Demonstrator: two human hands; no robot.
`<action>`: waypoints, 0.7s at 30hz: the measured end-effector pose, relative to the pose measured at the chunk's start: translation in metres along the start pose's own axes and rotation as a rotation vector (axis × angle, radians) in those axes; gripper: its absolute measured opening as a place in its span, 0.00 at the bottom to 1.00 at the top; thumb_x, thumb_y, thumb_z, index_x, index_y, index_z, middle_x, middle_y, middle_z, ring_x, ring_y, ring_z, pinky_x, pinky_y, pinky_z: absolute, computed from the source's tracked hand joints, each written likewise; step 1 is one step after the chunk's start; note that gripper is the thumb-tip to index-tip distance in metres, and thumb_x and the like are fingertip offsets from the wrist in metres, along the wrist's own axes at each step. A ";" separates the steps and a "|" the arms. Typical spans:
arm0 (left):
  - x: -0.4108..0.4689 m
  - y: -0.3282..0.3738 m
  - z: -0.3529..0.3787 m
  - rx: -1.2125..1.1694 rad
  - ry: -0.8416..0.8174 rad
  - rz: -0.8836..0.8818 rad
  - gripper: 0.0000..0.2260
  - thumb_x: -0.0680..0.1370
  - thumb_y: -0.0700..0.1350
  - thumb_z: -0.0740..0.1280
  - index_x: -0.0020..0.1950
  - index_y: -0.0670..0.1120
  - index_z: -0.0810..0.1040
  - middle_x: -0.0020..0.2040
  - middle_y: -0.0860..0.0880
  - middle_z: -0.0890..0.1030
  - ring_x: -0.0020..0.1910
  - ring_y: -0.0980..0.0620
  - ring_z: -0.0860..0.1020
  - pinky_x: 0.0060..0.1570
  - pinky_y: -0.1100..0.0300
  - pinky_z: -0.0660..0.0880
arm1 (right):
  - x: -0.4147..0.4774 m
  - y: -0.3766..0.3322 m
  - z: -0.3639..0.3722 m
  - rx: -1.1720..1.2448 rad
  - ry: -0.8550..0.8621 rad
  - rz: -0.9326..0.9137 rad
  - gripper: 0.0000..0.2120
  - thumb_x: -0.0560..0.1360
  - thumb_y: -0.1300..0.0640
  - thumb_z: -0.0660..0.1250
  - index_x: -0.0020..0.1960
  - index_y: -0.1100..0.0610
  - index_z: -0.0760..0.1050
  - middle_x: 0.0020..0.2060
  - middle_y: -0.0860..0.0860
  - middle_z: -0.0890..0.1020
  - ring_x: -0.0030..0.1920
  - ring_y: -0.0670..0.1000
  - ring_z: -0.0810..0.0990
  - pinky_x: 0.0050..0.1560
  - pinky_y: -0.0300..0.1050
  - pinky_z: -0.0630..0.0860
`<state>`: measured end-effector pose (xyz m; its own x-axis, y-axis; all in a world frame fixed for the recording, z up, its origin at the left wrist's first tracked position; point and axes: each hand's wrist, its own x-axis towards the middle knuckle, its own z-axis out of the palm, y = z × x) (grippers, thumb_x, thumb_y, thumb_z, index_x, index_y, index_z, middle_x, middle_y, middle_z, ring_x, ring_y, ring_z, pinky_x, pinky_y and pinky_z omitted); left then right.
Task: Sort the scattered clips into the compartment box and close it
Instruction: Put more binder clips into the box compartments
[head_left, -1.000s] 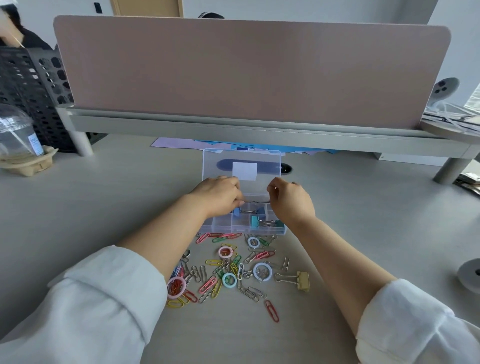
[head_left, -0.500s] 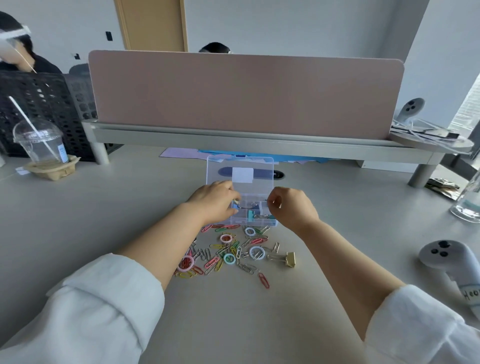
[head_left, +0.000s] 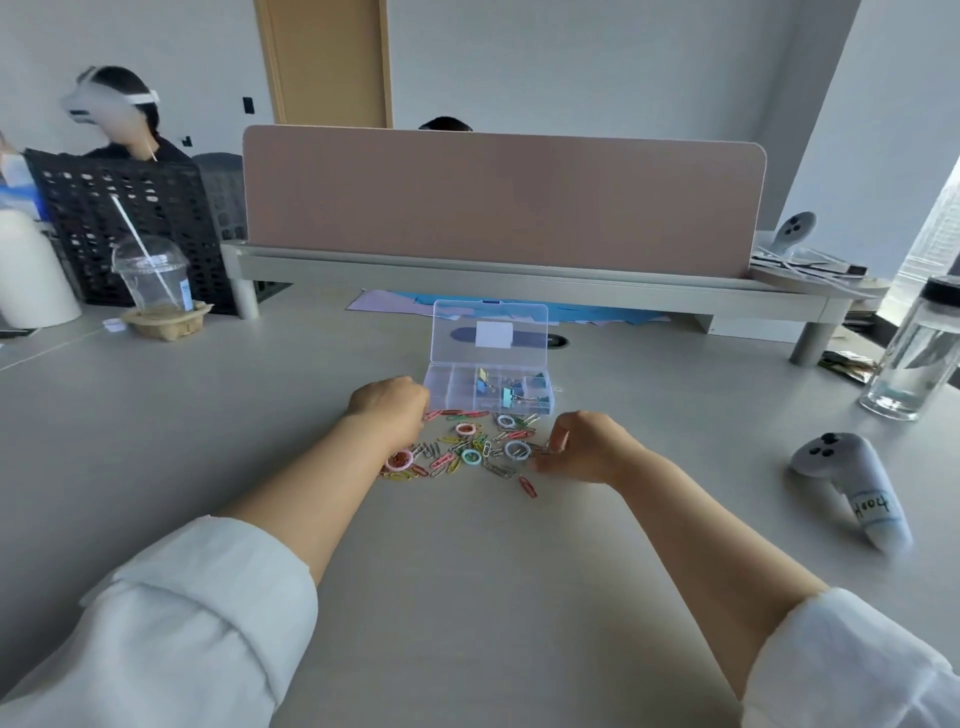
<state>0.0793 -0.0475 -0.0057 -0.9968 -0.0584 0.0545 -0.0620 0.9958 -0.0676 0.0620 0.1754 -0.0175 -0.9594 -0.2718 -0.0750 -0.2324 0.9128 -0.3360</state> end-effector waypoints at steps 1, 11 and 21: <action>-0.002 -0.006 0.002 -0.006 -0.013 -0.031 0.12 0.77 0.41 0.61 0.60 0.47 0.75 0.62 0.44 0.75 0.60 0.42 0.74 0.54 0.54 0.72 | -0.002 -0.002 0.001 0.010 -0.014 -0.024 0.20 0.68 0.45 0.70 0.51 0.60 0.77 0.48 0.57 0.80 0.45 0.56 0.77 0.42 0.44 0.71; -0.016 -0.028 0.011 -0.290 -0.030 -0.077 0.11 0.76 0.41 0.64 0.57 0.47 0.79 0.60 0.46 0.80 0.57 0.44 0.77 0.56 0.55 0.73 | 0.001 -0.021 0.008 0.013 -0.039 -0.134 0.17 0.71 0.59 0.68 0.59 0.57 0.76 0.57 0.56 0.78 0.55 0.57 0.77 0.52 0.45 0.75; -0.022 -0.039 0.000 -0.221 -0.187 0.148 0.16 0.73 0.36 0.63 0.57 0.50 0.81 0.54 0.47 0.83 0.52 0.48 0.79 0.51 0.57 0.76 | 0.014 -0.039 0.017 0.111 0.054 -0.178 0.11 0.69 0.56 0.66 0.51 0.56 0.77 0.44 0.52 0.77 0.44 0.53 0.75 0.42 0.43 0.72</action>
<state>0.1035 -0.0847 -0.0045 -0.9874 0.0969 -0.1248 0.0766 0.9844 0.1583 0.0602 0.1306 -0.0211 -0.9127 -0.4063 0.0443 -0.3828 0.8119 -0.4409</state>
